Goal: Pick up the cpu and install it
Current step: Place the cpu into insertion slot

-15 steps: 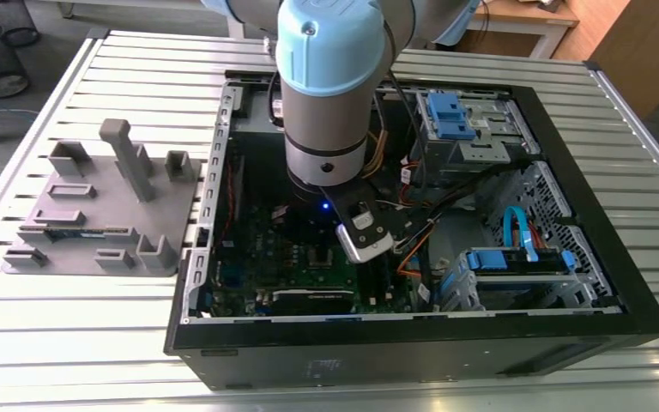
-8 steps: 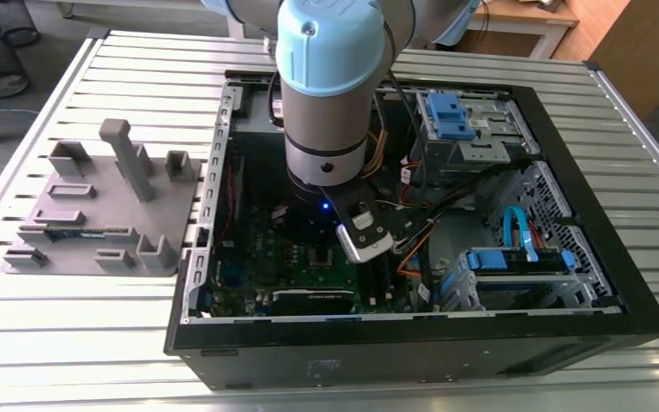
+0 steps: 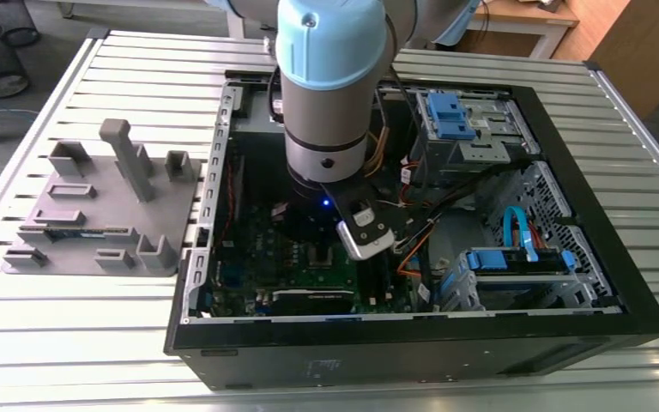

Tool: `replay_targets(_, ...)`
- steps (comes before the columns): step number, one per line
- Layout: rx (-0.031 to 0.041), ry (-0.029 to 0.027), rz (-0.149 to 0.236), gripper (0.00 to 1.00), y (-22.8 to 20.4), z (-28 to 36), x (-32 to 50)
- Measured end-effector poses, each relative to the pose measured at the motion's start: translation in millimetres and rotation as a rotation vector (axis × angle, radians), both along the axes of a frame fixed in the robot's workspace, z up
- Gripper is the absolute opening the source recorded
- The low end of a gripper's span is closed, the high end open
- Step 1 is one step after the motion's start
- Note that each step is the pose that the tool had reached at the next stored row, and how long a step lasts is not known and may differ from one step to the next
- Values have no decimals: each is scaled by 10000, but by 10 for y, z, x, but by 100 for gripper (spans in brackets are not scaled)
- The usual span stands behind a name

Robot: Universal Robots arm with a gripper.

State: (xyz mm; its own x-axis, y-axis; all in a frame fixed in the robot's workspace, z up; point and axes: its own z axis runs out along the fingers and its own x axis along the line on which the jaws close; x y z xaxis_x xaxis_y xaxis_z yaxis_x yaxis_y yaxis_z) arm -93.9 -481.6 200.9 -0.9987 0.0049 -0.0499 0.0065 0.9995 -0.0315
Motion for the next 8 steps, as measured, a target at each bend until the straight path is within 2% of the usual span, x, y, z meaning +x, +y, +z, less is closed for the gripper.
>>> replay_targets(8,-22,0,1,11,0,151,0)
